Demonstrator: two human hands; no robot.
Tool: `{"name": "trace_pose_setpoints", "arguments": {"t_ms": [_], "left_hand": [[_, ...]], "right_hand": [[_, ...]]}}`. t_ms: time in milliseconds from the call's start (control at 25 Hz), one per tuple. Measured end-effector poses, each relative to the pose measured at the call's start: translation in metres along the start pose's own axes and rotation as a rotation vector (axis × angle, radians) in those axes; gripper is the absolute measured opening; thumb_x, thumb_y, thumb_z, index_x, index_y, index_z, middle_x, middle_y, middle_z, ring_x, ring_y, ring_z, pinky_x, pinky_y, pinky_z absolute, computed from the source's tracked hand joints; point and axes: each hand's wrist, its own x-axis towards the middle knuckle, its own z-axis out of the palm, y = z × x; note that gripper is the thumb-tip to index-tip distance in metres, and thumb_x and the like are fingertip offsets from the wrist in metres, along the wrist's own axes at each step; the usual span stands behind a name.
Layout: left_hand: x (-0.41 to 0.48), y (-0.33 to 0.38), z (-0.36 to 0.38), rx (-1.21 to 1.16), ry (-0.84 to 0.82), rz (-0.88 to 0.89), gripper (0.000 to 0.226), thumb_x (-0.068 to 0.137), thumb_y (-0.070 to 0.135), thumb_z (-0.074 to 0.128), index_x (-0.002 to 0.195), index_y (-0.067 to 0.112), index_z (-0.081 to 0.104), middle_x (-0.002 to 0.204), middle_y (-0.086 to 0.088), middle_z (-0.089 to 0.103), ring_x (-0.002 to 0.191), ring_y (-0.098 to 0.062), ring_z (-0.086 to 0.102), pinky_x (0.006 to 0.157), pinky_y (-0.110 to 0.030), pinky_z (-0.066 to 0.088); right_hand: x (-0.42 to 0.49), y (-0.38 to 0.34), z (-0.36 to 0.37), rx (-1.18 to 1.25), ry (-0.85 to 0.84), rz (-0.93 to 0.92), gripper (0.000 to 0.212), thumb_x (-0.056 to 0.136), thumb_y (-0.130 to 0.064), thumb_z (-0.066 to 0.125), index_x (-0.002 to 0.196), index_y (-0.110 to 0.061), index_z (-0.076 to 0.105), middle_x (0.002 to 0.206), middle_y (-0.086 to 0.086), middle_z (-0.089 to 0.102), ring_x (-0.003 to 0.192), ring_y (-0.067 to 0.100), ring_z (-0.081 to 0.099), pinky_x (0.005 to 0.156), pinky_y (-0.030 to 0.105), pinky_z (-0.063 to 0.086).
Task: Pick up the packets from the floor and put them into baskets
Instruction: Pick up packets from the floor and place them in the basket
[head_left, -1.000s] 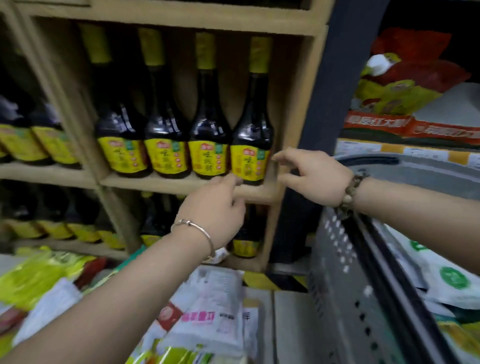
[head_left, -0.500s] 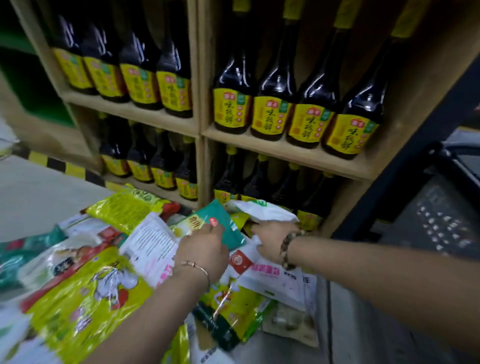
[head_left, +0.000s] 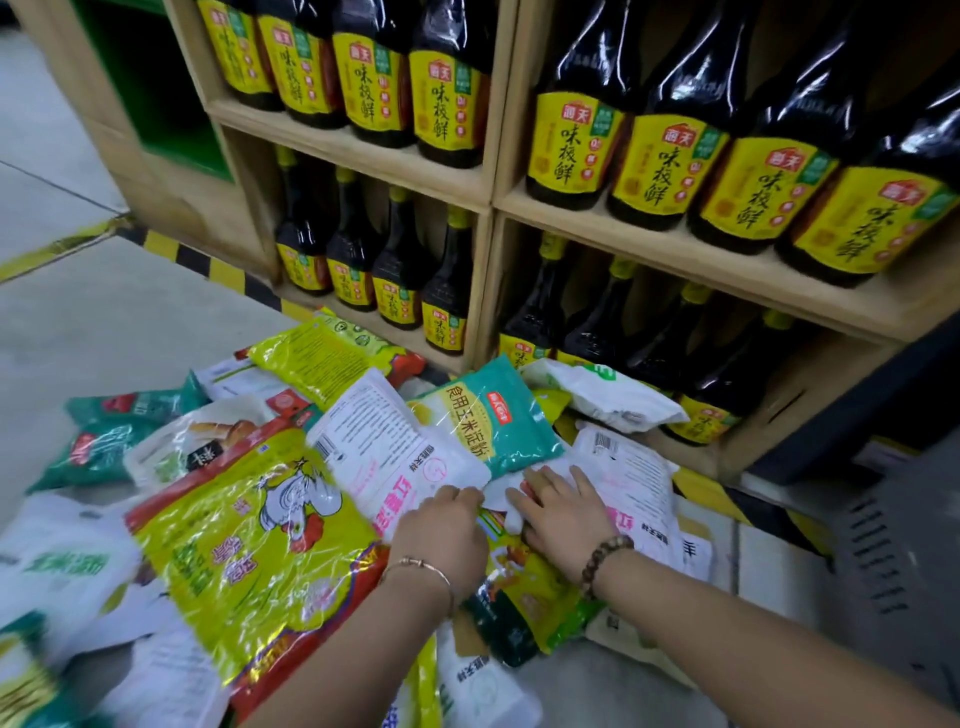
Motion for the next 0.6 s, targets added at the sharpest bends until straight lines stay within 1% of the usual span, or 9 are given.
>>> {"name": "trace_pose_setpoints", "arguments": {"t_ms": [80, 120, 160, 200, 240, 280, 360, 560, 600], "left_hand": [[0.002, -0.002, 0.001, -0.129, 0.021, -0.014, 0.043, 0.092, 0.021, 0.044, 0.135, 0.025, 0.042, 0.134, -0.002, 0.046, 0.115, -0.024, 0.051, 0.09, -0.034, 0.044], [0.004, -0.002, -0.001, -0.182, 0.038, -0.009, 0.045, 0.091, 0.018, 0.045, 0.136, 0.025, 0.042, 0.136, -0.003, 0.045, 0.117, -0.025, 0.05, 0.093, -0.035, 0.044], [0.007, -0.003, -0.003, -0.226, 0.064, -0.002, 0.047, 0.09, 0.015, 0.046, 0.136, 0.024, 0.042, 0.137, -0.004, 0.045, 0.118, -0.025, 0.05, 0.094, -0.035, 0.043], [0.011, -0.003, -0.006, -0.266, 0.096, -0.001, 0.048, 0.09, 0.012, 0.046, 0.136, 0.024, 0.042, 0.137, -0.004, 0.045, 0.118, -0.025, 0.05, 0.094, -0.034, 0.043], [0.014, -0.002, -0.008, -0.303, 0.124, -0.006, 0.048, 0.09, 0.011, 0.046, 0.135, 0.024, 0.043, 0.137, -0.004, 0.045, 0.119, -0.024, 0.05, 0.093, -0.033, 0.043], [0.017, -0.001, -0.011, -0.335, 0.144, -0.01, 0.047, 0.09, 0.01, 0.046, 0.134, 0.025, 0.044, 0.137, -0.003, 0.046, 0.119, -0.022, 0.049, 0.092, -0.032, 0.042], [0.018, -0.001, -0.011, -0.364, 0.148, -0.005, 0.046, 0.09, 0.011, 0.047, 0.134, 0.025, 0.045, 0.137, -0.003, 0.045, 0.12, -0.022, 0.048, 0.093, -0.032, 0.041], [0.012, -0.007, 0.002, -0.27, 0.019, 0.096, 0.052, 0.087, 0.018, 0.056, 0.137, 0.026, 0.041, 0.142, 0.001, 0.042, 0.126, -0.019, 0.042, 0.101, -0.03, 0.038], [0.012, -0.008, 0.002, -0.256, 0.001, 0.111, 0.056, 0.086, 0.021, 0.06, 0.138, 0.027, 0.04, 0.142, 0.002, 0.041, 0.127, -0.018, 0.041, 0.103, -0.03, 0.037]], "right_hand": [[0.0, 0.004, -0.006, 0.003, 0.115, -0.055, 0.04, 0.09, -0.032, 0.049, 0.127, -0.02, 0.054, 0.131, 0.008, 0.054, 0.124, 0.024, 0.048, 0.103, 0.042, 0.034], [0.002, 0.005, -0.014, 0.039, 0.144, -0.081, 0.033, 0.086, -0.03, 0.056, 0.115, -0.016, 0.063, 0.117, 0.007, 0.063, 0.11, 0.023, 0.057, 0.09, 0.035, 0.045], [0.003, 0.006, -0.021, 0.078, 0.169, -0.105, 0.025, 0.078, -0.028, 0.067, 0.099, -0.013, 0.069, 0.1, 0.006, 0.067, 0.094, 0.022, 0.063, 0.073, 0.028, 0.049], [0.003, 0.009, -0.025, 0.095, 0.217, -0.12, 0.021, 0.066, -0.026, 0.078, 0.081, -0.013, 0.07, 0.082, 0.004, 0.068, 0.076, 0.02, 0.065, 0.058, 0.023, 0.047], [0.0, 0.011, -0.027, 0.11, 0.261, -0.119, 0.024, 0.055, -0.025, 0.085, 0.069, -0.015, 0.068, 0.07, 0.001, 0.065, 0.063, 0.019, 0.064, 0.05, 0.019, 0.045], [-0.005, 0.013, -0.028, 0.145, 0.318, -0.11, 0.026, 0.051, -0.023, 0.087, 0.065, -0.015, 0.067, 0.065, 0.0, 0.063, 0.058, 0.019, 0.062, 0.05, 0.019, 0.044], [-0.016, 0.015, -0.023, 0.243, 0.376, -0.121, 0.023, 0.055, -0.019, 0.083, 0.07, -0.013, 0.067, 0.067, 0.002, 0.062, 0.059, 0.021, 0.061, 0.058, 0.023, 0.048], [-0.029, 0.017, -0.037, 0.347, 0.336, -0.104, 0.013, 0.074, -0.012, 0.07, 0.082, -0.002, 0.067, 0.076, 0.013, 0.063, 0.074, 0.03, 0.062, 0.072, 0.035, 0.047], [-0.031, 0.018, -0.045, 0.351, 0.34, -0.112, 0.014, 0.077, -0.013, 0.066, 0.082, 0.0, 0.067, 0.076, 0.015, 0.062, 0.074, 0.03, 0.062, 0.071, 0.035, 0.047]]}}
